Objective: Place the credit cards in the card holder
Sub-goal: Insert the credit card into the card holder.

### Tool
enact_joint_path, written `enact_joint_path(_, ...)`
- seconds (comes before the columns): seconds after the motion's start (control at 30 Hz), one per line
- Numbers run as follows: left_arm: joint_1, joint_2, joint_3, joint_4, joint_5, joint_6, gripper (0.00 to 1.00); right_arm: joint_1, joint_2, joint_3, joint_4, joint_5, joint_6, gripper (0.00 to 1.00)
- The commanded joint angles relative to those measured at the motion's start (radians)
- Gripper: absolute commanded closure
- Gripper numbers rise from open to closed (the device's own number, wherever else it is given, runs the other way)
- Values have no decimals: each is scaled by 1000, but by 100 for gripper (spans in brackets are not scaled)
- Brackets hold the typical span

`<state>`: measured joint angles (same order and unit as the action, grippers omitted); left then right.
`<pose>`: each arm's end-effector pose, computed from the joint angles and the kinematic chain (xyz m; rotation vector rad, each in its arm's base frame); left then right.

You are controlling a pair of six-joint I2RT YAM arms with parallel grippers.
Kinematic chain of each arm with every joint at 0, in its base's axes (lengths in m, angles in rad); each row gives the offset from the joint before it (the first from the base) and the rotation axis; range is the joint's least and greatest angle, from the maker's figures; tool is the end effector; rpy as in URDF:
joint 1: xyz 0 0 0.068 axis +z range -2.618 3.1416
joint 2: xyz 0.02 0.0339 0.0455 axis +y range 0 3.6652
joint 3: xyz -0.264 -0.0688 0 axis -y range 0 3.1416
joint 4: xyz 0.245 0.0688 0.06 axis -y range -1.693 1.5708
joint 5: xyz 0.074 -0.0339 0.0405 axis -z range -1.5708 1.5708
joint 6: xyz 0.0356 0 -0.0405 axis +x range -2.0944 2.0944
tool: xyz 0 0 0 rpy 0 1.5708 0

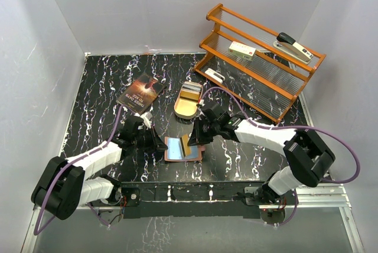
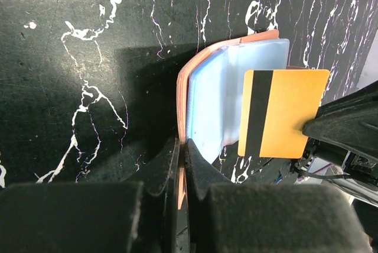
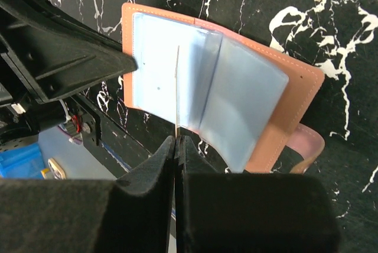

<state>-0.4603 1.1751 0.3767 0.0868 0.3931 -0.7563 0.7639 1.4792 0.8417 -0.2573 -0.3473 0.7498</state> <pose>0.1849 -0.1069 0.1537 -0.1401 2.4544 -1.0410 0.2051 0.2133 0.1949 -0.1860 2.7055 0.9985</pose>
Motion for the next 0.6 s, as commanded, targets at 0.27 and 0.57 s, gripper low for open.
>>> enact_joint_path(0.27,-2,13,-24,6,17,11,100,-1,85,-23,122,16,25,100)
enact_joint_path(0.57,-2,31,-26,7,11,21,100,-1,104,-30,115,27,25,100)
